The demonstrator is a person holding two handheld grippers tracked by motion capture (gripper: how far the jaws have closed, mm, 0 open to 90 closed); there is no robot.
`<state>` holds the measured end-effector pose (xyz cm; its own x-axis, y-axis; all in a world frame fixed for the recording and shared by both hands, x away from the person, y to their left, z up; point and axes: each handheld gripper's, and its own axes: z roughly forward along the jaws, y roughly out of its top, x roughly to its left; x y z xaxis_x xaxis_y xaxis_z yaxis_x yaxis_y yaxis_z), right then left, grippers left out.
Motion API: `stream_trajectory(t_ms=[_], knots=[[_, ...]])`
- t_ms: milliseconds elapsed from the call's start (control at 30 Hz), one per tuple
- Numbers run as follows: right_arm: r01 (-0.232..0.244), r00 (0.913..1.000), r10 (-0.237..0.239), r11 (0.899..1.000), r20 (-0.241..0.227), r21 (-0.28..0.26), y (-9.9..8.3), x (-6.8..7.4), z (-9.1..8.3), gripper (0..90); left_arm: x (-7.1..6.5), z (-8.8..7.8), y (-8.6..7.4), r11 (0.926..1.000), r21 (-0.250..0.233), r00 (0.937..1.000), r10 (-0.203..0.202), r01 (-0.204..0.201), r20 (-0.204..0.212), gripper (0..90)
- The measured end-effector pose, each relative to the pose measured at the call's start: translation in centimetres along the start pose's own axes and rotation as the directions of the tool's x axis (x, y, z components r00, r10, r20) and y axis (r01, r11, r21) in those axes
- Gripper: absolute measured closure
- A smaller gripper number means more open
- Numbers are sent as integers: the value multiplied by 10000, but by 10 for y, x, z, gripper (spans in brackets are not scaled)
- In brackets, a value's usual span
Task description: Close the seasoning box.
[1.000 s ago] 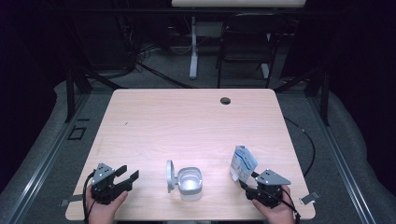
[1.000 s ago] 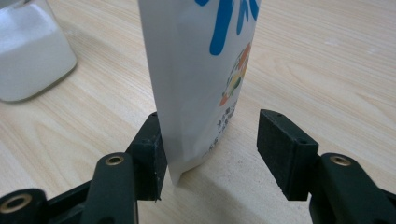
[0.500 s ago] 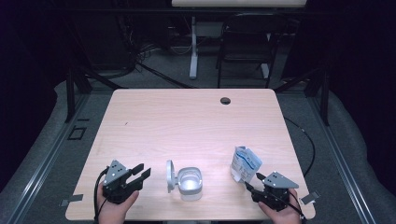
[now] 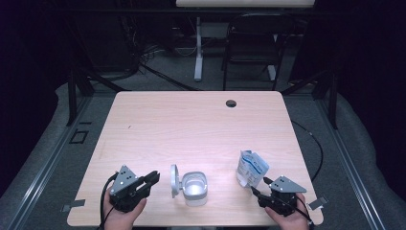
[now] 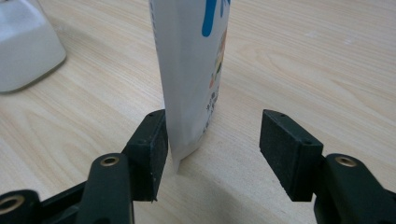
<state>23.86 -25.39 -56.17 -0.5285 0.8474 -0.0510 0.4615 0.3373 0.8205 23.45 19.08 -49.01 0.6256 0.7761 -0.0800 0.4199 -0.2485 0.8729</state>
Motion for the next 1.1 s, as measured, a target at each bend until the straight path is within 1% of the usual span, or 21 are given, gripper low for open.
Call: stream_trajectory(t_ms=[200,400,467,667,800,933,1033,1100], knots=[[-204,9998,203,9998,-15,-83,-1,-2,-5,405,-2,1,1,10000,26,9999,64,-64,144,900],[-232,9997,232,9997,20,-43,-1,-4,-9,402,-5,2,3,9999,16,9993,167,-168,328,900],[-260,9997,260,9996,25,-76,-2,-5,-9,402,-7,1,4,9996,25,9988,265,-266,403,900],[-270,9996,270,9996,-8,-42,-2,-5,-9,403,-11,0,7,9992,5,9978,389,-390,534,900],[-351,9994,351,9994,-47,-23,-2,-5,-11,402,-14,0,8,9991,-7,9974,425,-425,580,900],[-334,9994,334,9994,-59,-2,-3,-6,-11,402,-15,0,8,9988,9,9967,487,-489,657,900],[-398,9991,398,9992,-141,34,-3,-7,-12,402,-16,0,9,9988,-20,9964,483,-482,702,900],[-357,9992,358,9993,-192,52,-4,-8,-13,402,-17,1,9,9987,-20,9961,504,-504,721,900]])
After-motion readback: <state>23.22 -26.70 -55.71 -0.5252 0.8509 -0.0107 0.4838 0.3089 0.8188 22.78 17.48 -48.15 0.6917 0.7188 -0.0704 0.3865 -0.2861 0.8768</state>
